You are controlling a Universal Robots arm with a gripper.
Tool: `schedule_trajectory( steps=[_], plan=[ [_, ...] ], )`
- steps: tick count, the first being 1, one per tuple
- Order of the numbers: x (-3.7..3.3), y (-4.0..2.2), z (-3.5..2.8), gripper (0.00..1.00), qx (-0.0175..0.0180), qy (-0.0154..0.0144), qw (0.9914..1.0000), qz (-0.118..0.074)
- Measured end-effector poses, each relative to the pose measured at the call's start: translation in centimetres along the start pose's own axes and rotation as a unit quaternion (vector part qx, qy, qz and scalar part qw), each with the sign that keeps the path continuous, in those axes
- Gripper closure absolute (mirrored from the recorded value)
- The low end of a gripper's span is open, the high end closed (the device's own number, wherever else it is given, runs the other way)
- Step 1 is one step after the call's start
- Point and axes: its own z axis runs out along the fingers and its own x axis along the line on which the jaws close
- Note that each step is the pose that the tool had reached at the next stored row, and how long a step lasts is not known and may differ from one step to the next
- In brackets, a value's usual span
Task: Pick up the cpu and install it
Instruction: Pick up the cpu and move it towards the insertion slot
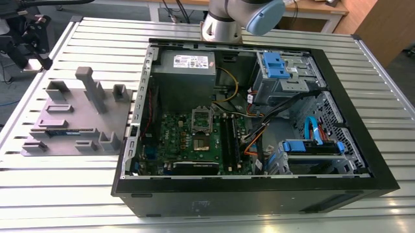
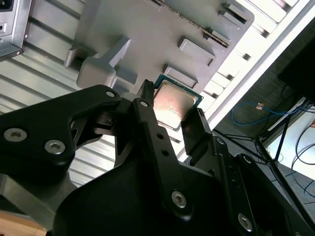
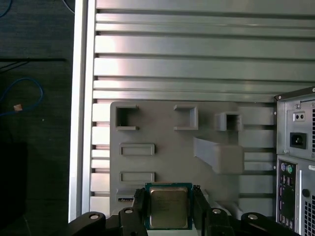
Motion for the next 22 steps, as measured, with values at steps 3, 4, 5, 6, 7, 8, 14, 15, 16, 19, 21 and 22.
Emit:
schedule_trajectory(
  steps=[3,4,5,6,7,8,14,15,16,19,21,22],
  plan=[
    [-0.35,0.0,0.01,0.53,0.0,0.0,1.0,0.0],
    [-0.47,0.0,0.01,0.53,0.0,0.0,1.0,0.0],
    [-0.6,0.0,0.01,0.53,0.0,0.0,1.0,0.0],
    [-0.71,0.0,0.01,0.53,0.0,0.0,1.0,0.0],
    [-0.84,0.0,0.01,0.53,0.0,0.0,1.0,0.0],
    [-0.95,0.0,0.02,0.53,0.0,0.0,1.0,0.0],
    [-1.58,0.0,0.03,0.53,0.0,0.0,1.0,0.0],
    [-1.72,0.0,0.03,0.53,0.0,0.0,1.0,0.0],
    [-1.89,0.0,0.03,0.53,0.0,0.0,1.0,0.0],
    [-2.25,-0.01,0.04,0.53,0.0,0.0001,1.0,0.0],
    [-2.27,0.0,0.01,0.53,0.0,0.0003,1.0,0.0],
    [-2.28,0.0,-0.05,0.53,0.0,0.0004,1.0,0.0]
  ],
)
